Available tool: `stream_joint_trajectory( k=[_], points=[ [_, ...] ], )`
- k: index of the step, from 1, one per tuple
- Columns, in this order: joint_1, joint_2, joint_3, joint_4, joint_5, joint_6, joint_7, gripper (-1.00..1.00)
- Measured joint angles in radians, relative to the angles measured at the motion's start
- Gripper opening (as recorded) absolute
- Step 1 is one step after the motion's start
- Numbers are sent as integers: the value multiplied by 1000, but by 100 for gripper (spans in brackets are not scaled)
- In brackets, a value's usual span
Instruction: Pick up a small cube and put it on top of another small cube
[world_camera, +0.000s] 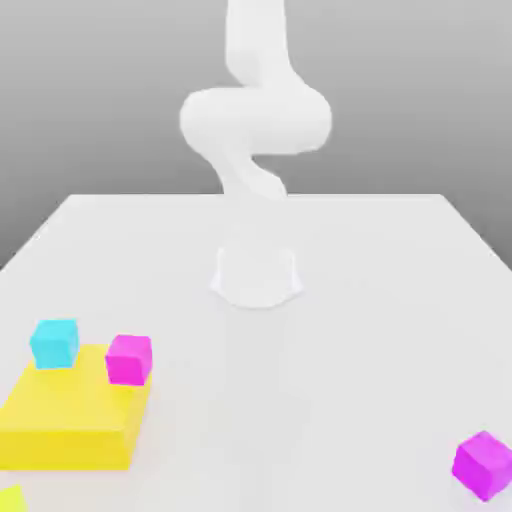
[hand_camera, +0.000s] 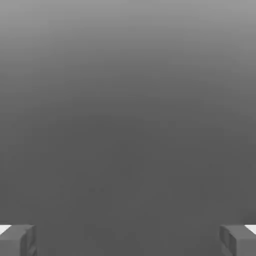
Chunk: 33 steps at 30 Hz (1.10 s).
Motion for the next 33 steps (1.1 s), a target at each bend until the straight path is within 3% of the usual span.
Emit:
stream_joint_trajectory(
  k=[9, 18, 26, 33],
  points=[
    [54, 327, -169, 61, 59, 58, -272, 0],
    [40, 658, -287, 122, 189, 109, -590, 0],
    [-57, 950, -292, 176, 280, 155, -855, 0],
    [-157, 1189, -282, 219, 281, 208, -1035, 0]
  ],
)
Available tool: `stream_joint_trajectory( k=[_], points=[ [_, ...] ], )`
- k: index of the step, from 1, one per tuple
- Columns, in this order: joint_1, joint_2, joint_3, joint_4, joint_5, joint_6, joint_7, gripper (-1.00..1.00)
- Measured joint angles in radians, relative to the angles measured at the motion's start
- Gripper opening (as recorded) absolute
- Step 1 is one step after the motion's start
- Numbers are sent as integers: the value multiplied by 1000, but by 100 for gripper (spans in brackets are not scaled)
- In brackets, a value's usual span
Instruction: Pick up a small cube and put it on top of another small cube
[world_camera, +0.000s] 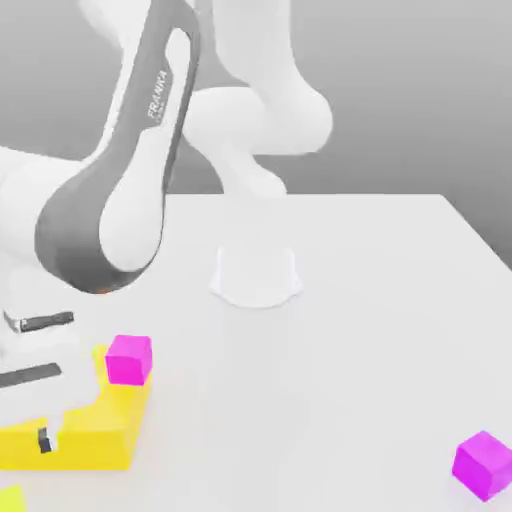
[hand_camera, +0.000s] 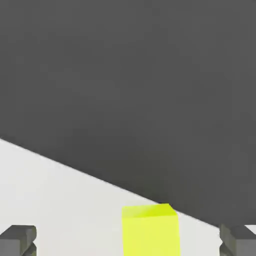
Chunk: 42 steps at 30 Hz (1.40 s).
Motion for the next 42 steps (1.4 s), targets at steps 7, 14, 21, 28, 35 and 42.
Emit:
stream_joint_trajectory(
  k=[7, 14, 21, 28, 35, 42],
  points=[
    [-58, 168, 57, 41, 48, 107, -62, -100],
    [-43, 113, 36, 27, 23, 65, -46, -100],
    [32, -119, -48, -130, -27, -22, 123, -100],
    [91, -367, -107, -334, -143, -51, 395, -100],
    [49, -630, -69, -540, -326, -76, 716, -100],
    [-17, -753, -6, -704, -424, -20, 925, -100]
  ],
)
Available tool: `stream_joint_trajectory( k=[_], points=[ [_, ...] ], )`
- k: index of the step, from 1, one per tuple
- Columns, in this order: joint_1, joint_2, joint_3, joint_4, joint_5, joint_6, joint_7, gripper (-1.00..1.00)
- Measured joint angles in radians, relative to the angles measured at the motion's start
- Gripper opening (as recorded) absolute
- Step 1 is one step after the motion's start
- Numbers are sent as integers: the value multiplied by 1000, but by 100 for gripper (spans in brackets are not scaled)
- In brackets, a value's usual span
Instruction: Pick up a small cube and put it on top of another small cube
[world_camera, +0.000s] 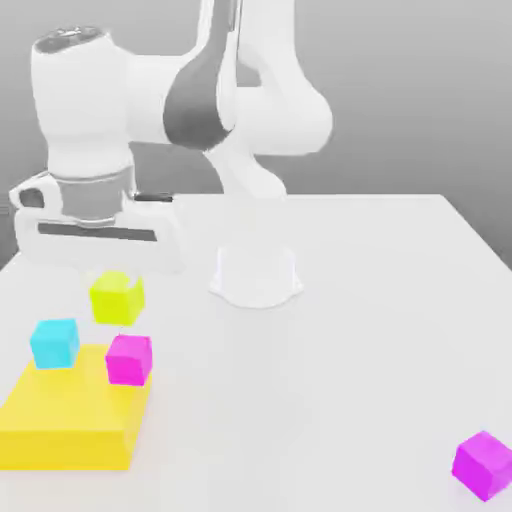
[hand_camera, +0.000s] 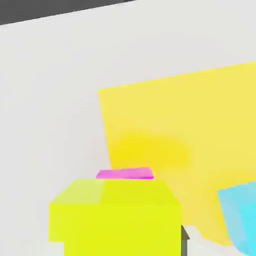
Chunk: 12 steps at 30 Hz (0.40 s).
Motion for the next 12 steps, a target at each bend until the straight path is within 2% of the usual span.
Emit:
stream_joint_trajectory(
  k=[3, 4, 10, 12],
  points=[
    [12, 99, -12, -24, 27, 122, -17, -100],
    [14, 119, -14, -29, 33, 146, -21, 100],
    [15, 130, -15, -31, 35, 158, -23, 100],
    [10, 91, -10, -24, 21, 114, -13, 100]
  ],
)
